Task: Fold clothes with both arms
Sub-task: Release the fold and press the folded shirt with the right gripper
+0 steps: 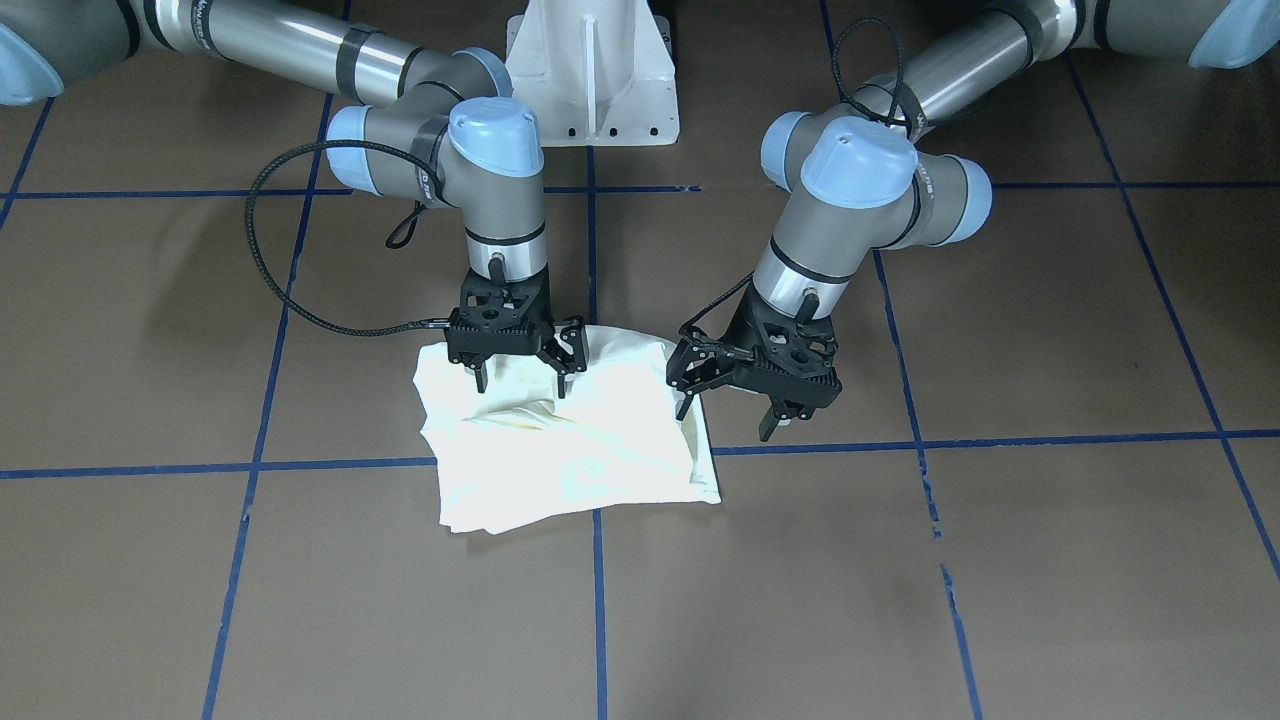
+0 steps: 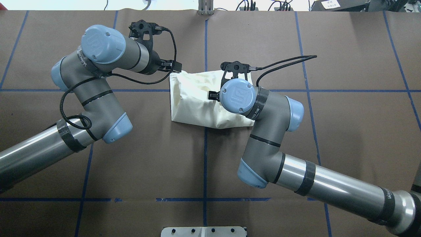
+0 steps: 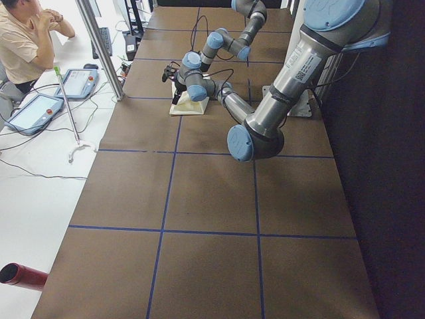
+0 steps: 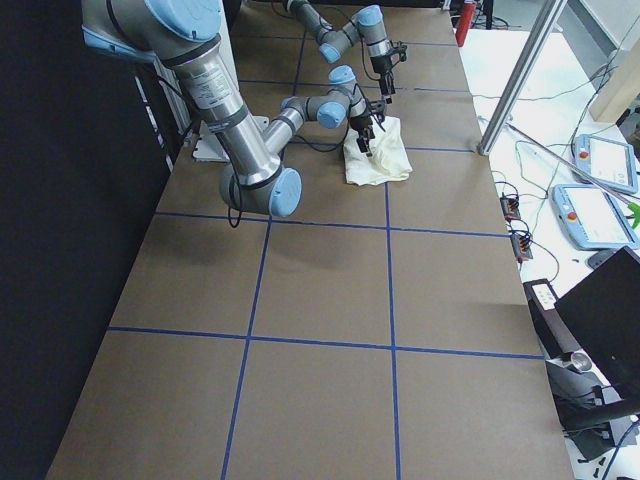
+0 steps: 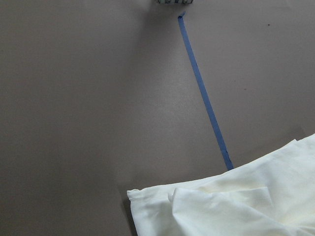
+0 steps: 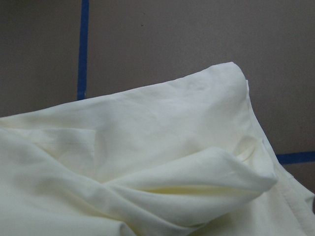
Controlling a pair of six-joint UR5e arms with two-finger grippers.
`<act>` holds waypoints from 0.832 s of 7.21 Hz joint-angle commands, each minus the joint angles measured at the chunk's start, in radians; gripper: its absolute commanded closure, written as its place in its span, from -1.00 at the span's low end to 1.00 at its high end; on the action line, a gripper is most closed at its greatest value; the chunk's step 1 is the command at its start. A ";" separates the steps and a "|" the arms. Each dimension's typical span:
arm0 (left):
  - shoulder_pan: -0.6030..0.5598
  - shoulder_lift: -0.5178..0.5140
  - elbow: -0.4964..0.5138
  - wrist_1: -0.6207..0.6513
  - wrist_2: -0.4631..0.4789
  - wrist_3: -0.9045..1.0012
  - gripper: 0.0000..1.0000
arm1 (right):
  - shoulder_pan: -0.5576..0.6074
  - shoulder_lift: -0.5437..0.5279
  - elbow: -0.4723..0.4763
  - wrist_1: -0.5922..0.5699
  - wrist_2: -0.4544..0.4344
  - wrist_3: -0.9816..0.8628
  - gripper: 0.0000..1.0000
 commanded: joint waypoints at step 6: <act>0.000 0.021 0.003 -0.020 -0.001 -0.003 -1.00 | 0.077 0.123 -0.261 0.009 -0.095 -0.057 -1.00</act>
